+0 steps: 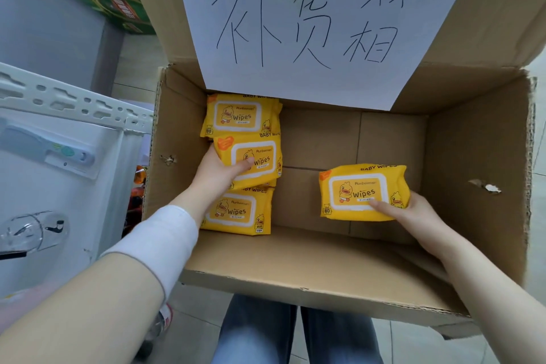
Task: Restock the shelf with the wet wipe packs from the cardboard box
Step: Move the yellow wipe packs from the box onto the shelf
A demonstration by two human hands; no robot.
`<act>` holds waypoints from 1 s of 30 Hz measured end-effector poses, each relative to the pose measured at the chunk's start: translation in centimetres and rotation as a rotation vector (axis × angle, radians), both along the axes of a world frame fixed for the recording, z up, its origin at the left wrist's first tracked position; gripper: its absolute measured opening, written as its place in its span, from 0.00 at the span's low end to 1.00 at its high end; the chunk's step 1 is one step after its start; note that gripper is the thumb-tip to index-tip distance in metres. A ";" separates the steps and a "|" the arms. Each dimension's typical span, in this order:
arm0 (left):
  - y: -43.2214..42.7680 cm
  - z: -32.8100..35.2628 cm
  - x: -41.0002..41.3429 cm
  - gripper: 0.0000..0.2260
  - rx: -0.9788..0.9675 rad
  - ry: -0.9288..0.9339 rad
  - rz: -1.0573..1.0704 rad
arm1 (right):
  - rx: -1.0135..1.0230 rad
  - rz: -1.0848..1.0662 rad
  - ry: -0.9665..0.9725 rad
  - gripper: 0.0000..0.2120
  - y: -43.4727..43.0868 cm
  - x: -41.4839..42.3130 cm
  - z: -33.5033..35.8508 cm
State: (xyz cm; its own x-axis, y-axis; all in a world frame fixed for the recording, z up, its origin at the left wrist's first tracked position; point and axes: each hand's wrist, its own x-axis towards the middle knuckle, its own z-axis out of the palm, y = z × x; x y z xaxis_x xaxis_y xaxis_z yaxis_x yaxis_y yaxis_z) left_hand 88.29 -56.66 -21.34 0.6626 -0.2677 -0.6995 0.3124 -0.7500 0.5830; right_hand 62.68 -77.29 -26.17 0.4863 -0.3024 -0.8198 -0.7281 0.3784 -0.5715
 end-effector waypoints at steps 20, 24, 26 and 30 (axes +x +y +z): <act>13.3 29.5 -4.1 0.20 -0.270 -0.275 0.332 | 0.048 0.242 -0.260 0.43 10.6 5.5 26.0; 21.4 38.2 -9.4 0.09 -0.424 -0.390 0.523 | 0.078 0.385 -0.421 0.44 16.8 6.1 34.5; 25.9 42.7 -12.0 0.13 -0.483 -0.456 0.596 | 0.100 0.458 -0.475 0.47 20.4 6.3 38.5; 36.6 50.9 -17.1 0.35 -0.540 -0.636 0.740 | 0.106 0.650 -0.560 0.46 29.1 6.5 46.2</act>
State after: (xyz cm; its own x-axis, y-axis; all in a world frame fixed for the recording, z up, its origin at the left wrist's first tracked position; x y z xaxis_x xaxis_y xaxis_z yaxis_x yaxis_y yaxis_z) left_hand 71.20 -20.01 29.52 0.9806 0.1753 -0.0876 0.1066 -0.1022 0.9890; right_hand 69.20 -48.22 20.05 0.8769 0.2406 -0.4161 -0.4405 0.0558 -0.8960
